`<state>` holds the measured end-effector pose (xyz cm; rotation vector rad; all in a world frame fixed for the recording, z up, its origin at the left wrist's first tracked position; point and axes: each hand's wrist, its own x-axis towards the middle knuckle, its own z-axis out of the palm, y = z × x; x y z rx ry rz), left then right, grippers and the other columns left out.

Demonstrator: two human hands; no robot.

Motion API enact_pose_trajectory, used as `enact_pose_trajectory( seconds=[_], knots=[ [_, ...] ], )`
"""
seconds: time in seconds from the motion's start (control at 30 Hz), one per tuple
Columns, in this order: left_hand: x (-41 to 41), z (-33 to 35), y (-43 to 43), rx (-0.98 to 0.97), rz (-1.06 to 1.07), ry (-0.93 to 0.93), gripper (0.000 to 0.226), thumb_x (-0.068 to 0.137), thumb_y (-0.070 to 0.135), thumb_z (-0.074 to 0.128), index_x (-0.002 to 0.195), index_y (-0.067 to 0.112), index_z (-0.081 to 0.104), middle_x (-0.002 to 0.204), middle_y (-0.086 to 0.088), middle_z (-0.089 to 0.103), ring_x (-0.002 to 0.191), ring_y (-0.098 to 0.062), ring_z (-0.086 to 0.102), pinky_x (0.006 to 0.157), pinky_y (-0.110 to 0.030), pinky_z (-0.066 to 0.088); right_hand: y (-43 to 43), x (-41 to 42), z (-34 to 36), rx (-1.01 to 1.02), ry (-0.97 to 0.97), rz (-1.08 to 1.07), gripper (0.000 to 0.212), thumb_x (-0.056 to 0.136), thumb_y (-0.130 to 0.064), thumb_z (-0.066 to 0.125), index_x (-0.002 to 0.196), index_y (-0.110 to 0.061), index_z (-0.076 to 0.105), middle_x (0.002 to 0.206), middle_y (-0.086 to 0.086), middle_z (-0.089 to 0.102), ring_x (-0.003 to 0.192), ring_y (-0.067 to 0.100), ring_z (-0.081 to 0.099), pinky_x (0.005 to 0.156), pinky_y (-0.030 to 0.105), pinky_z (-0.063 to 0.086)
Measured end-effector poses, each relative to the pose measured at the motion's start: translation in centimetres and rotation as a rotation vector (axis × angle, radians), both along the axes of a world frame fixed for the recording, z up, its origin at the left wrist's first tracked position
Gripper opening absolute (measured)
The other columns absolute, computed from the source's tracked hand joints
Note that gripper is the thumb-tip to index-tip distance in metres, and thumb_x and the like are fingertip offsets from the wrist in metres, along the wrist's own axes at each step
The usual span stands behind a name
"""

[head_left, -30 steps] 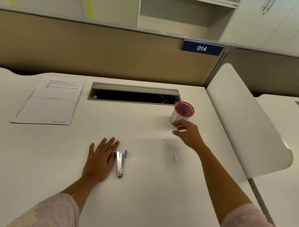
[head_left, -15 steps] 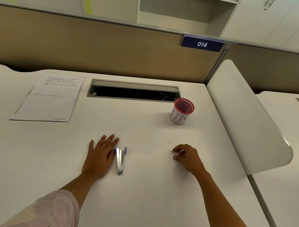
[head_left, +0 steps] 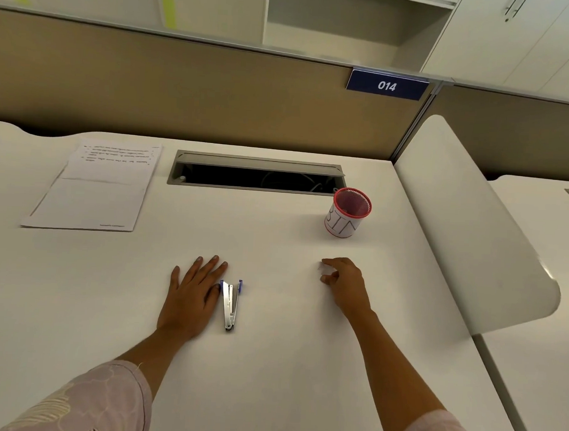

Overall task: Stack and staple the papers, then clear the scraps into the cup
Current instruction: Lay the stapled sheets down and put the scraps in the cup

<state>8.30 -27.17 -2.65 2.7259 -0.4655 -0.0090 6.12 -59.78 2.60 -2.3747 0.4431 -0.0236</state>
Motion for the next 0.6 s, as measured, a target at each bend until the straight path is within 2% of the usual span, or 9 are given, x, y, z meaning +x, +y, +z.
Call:
enact_pose_trajectory(
  seconds=[0.1, 0.2, 0.3, 0.47, 0.6],
  knots=[
    [0.0, 0.0, 0.0, -0.006, -0.002, 0.005, 0.051, 0.095, 0.044, 0.014, 0.145, 0.042, 0.024, 0.154, 0.018, 0.022, 0.145, -0.009, 0.011, 0.116, -0.046, 0.006, 0.1, 0.2, 0.0, -0.12, 0.009, 0.111, 0.034, 0.09, -0.001, 0.055, 0.121, -0.013, 0.063, 0.101, -0.003, 0.054, 0.066, -0.006, 0.052, 0.064, -0.001, 0.036],
    [0.1, 0.0, 0.0, -0.004, -0.006, 0.008, 0.052, 0.094, 0.045, 0.013, 0.145, 0.042, 0.024, 0.154, 0.018, 0.021, 0.145, -0.009, 0.01, 0.116, -0.046, 0.005, 0.1, 0.3, 0.0, -0.184, 0.039, 0.141, 0.027, 0.091, -0.005, 0.053, 0.112, -0.011, 0.068, 0.093, 0.003, 0.062, 0.08, 0.01, 0.058, 0.066, 0.016, 0.038],
    [0.1, 0.1, 0.0, -0.001, -0.011, 0.008, 0.053, 0.094, 0.045, 0.012, 0.145, 0.042, 0.023, 0.155, 0.018, 0.02, 0.145, -0.009, 0.01, 0.116, -0.046, 0.004, 0.2, 0.6, -0.2, -0.244, 0.024, 0.141, 0.027, 0.086, 0.002, 0.052, 0.101, -0.01, 0.071, 0.089, 0.007, 0.068, 0.081, 0.021, 0.062, 0.07, 0.026, 0.045],
    [0.0, 0.1, 0.0, -0.014, -0.008, 0.009, 0.052, 0.094, 0.044, 0.014, 0.145, 0.042, 0.024, 0.154, 0.018, 0.021, 0.145, -0.01, 0.011, 0.116, -0.046, 0.004, 0.6, 1.0, -0.5, -0.325, 0.021, 0.141, 0.02, 0.084, 0.004, 0.053, 0.089, -0.007, 0.069, 0.088, 0.009, 0.064, 0.078, 0.026, 0.06, 0.065, 0.027, 0.043],
    [0.1, 0.0, 0.1, -0.001, -0.009, 0.007, 0.053, 0.094, 0.045, 0.013, 0.145, 0.042, 0.023, 0.155, 0.017, 0.021, 0.145, -0.01, 0.01, 0.116, -0.046, 0.004, 1.1, 0.8, -1.1, -0.374, 0.019, 0.135, 0.026, 0.079, 0.012, 0.047, 0.093, -0.005, 0.062, 0.091, 0.011, 0.06, 0.083, 0.026, 0.056, 0.067, 0.033, 0.047]
  ],
)
